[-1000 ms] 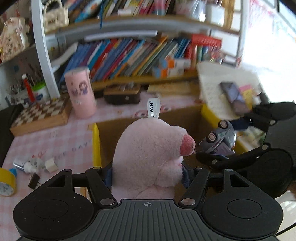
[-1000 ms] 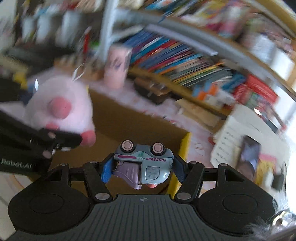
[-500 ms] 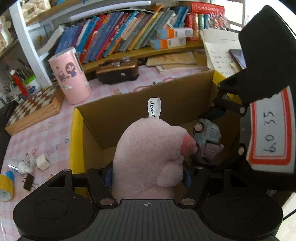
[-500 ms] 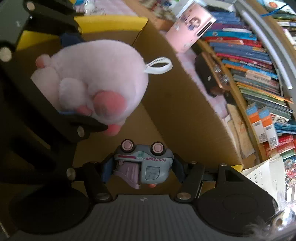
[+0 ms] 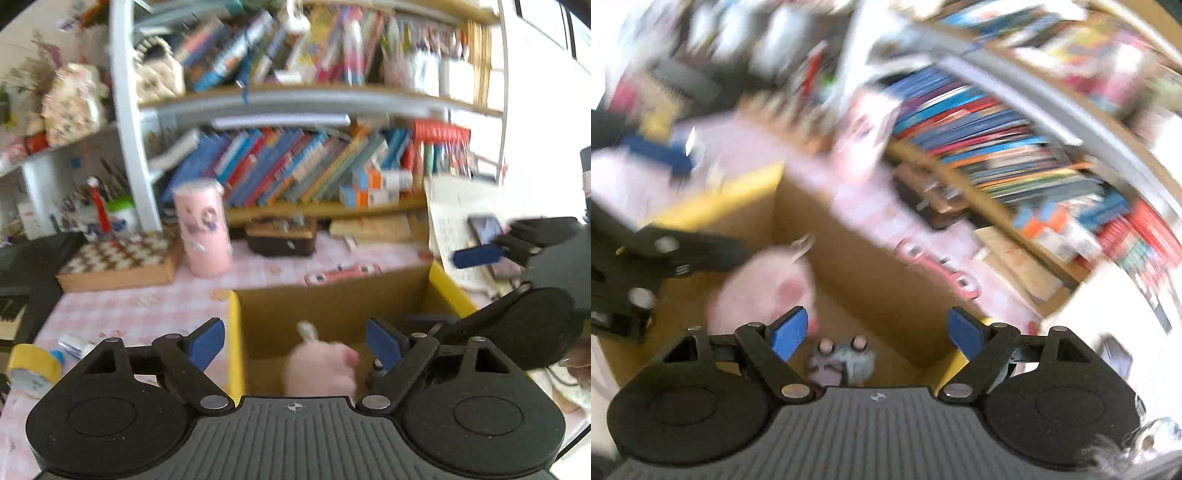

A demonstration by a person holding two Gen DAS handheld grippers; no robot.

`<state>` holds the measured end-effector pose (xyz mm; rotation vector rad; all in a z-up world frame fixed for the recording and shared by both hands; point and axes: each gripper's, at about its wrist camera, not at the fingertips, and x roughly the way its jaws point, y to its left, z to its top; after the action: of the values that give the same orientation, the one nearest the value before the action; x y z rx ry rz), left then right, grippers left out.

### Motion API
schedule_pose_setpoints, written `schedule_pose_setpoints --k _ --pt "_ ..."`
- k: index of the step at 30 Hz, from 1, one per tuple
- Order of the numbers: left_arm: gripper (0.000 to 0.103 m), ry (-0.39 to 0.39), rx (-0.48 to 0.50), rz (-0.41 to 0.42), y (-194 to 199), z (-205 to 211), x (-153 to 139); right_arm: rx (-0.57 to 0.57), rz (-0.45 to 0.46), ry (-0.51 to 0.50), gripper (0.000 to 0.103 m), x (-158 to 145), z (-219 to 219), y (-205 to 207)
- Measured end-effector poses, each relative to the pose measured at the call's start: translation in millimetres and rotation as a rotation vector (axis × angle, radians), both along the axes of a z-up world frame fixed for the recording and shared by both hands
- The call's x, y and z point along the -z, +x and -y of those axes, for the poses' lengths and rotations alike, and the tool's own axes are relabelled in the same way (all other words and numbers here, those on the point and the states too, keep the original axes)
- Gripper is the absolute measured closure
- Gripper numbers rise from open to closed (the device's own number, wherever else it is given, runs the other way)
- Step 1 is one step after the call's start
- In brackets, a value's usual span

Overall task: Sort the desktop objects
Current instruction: 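Open the left tool over the box while the right tool releases the truck inside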

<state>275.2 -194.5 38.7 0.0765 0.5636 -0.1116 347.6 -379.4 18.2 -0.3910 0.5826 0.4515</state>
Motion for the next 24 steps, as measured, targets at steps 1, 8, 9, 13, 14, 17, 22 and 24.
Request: schedule_pose_setpoints --k 1,8,9,13,14,17,22,24 --pt "0.014 -0.007 -0.013 0.011 -7.4 -4.8 -5.3 0.042 0.018 0.045 0.02 -6.7 5.0 -4.8" --pt "0.006 0.016 -0.156 0.133 -67.8 -46.2 -22.0 0.436 0.042 0.364 0.015 -21.2 37.2 -63.3" --pt "0.006 0.03 -0.176 0.127 -74.5 -52.3 -21.7 0.466 0.04 0.375 0.015 -19.5 36.8 -71.4" --pt "0.006 0.017 -0.224 0.113 -95.3 -77.3 -15.5 0.525 0.046 0.367 0.015 -13.6 24.9 -111.3" --pt "0.006 0.014 -0.233 0.109 -98.9 -82.3 -13.0 0.534 0.042 0.364 0.015 -11.7 19.7 -120.2" --pt "0.006 0.004 -0.223 0.073 -112.6 -95.2 -2.1 0.556 0.02 0.358 0.015 -2.6 -0.5 -139.4" --pt "0.006 -0.009 -0.156 0.047 -141.8 -108.4 10.7 0.573 -0.02 0.323 0.015 8.4 -42.6 -181.4" --pt "0.006 -0.009 -0.138 0.042 -154.4 -115.3 14.7 0.572 -0.028 0.317 0.015 11.0 -61.3 -199.1"
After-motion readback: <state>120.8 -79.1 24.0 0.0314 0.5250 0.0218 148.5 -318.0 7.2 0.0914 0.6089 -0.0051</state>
